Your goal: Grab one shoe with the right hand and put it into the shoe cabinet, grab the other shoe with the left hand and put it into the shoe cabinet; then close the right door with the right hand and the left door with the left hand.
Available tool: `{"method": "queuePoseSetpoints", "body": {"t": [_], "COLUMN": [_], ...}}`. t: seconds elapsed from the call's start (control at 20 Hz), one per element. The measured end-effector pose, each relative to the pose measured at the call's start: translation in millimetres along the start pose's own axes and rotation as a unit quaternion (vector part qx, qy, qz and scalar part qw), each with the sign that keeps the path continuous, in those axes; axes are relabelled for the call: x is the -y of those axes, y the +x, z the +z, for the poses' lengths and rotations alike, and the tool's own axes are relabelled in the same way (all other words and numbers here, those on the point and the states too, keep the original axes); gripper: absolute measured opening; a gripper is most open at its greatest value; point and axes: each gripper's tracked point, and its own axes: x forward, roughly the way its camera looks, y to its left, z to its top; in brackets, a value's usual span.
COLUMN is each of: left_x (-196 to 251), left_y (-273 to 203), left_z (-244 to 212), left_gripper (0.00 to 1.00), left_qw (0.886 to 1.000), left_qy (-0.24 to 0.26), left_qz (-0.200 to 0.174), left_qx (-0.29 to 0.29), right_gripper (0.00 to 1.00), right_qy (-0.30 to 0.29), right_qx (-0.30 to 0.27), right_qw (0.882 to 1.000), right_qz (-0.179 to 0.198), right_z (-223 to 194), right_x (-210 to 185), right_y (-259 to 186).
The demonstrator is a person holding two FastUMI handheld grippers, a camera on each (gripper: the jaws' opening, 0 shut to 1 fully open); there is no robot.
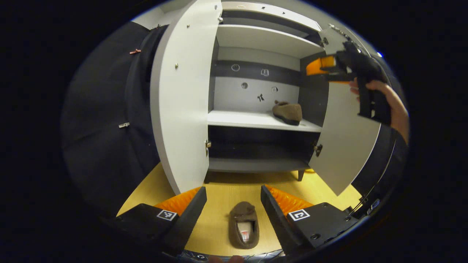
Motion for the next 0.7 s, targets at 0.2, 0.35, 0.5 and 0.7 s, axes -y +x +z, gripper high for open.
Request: {"method": "queuePoseSetpoints", "body": {"t": [0.2, 0.35, 0.5, 0.7], "left_x": [5.0, 7.2, 11.5, 9.4], "left_y": [28.2, 52.5, 76.9, 106.6], "left_z": [-71.4, -114.6, -160.4, -200.6], "left_gripper": [0.95, 0.95, 0.93, 0.73], "left_qw": [0.995, 0.987, 0.978, 0.972], "left_qy": [0.045, 0.081, 0.099, 0.112], "left_qz": [-0.022, -0.032, -0.057, -0.054], "left_qx": [-0.087, -0.136, -0.175, -0.200], "right_gripper": [0.98, 0.98, 0.98, 0.94], "right_qy": [-0.001, -0.005, -0.004, -0.009], "right_qx": [0.011, 0.003, 0.000, -0.004], "right_qw": [1.000, 1.000, 1.000, 1.000], "right_qz": [-0.003, -0.005, -0.006, -0.009], "right_z": [-0.1, -10.9, -11.6, -8.4], "right_x": [6.2, 12.3, 18.6, 23.6], "right_y": [-38.9, -58.6, -72.7, -83.0]}}
